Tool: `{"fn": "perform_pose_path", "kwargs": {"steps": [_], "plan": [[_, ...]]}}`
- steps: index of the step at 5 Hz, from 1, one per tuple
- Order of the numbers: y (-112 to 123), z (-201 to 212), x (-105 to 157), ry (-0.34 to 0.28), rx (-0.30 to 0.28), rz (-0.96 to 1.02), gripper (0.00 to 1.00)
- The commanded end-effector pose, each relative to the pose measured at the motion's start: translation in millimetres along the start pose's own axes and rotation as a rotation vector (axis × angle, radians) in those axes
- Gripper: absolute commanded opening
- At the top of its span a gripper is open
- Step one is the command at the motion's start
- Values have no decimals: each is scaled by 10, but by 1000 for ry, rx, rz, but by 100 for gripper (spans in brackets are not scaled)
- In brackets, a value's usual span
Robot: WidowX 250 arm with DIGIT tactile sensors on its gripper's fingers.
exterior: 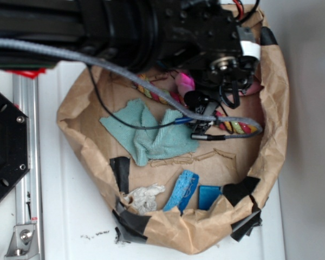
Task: Grab the pink bunny.
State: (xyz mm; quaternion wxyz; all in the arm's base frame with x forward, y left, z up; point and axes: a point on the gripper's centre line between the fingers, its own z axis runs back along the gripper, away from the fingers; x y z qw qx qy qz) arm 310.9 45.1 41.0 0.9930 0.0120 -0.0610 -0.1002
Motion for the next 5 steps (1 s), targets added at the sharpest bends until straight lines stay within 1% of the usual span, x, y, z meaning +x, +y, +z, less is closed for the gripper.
{"fn": "perform_pose_path", "kwargs": {"steps": [1,2,3,4,5], "plan": [[-36,848,146,-125,34,-53,0],[-116,1342,116,-192,36,-46,0],[-327,1787,31,-44,19,-25,0],[-628,1839,-126,-75,170,211,0],[-801,1751,-190,-28,107,214,0]]}}
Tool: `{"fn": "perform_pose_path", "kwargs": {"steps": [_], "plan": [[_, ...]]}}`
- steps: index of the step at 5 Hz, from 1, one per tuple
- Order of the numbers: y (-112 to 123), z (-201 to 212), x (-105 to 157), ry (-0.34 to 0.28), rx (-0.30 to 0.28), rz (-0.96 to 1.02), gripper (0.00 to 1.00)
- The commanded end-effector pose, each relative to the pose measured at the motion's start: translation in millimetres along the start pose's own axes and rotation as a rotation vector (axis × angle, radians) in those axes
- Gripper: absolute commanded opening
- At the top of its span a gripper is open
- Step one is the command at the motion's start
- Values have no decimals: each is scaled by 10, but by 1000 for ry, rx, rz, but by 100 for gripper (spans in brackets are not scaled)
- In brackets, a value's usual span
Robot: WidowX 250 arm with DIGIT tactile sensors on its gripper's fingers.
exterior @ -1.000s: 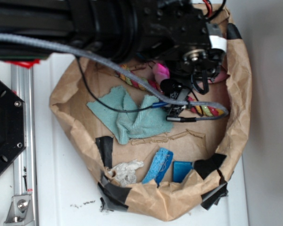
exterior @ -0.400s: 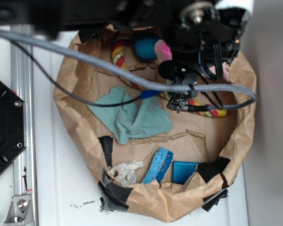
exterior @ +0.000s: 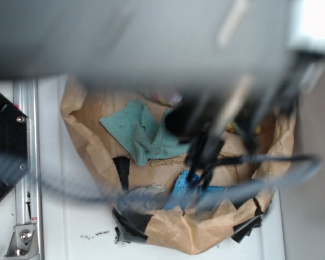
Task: Grab the pink bunny.
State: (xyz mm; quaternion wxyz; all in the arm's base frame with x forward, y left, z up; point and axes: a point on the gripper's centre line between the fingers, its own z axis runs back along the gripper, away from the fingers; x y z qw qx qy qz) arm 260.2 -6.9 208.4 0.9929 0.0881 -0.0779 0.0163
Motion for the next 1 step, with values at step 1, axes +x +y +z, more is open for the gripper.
{"fn": "perform_pose_path", "kwargs": {"steps": [1], "plan": [[-278,16,-83,-2,-69,-13,0]]}}
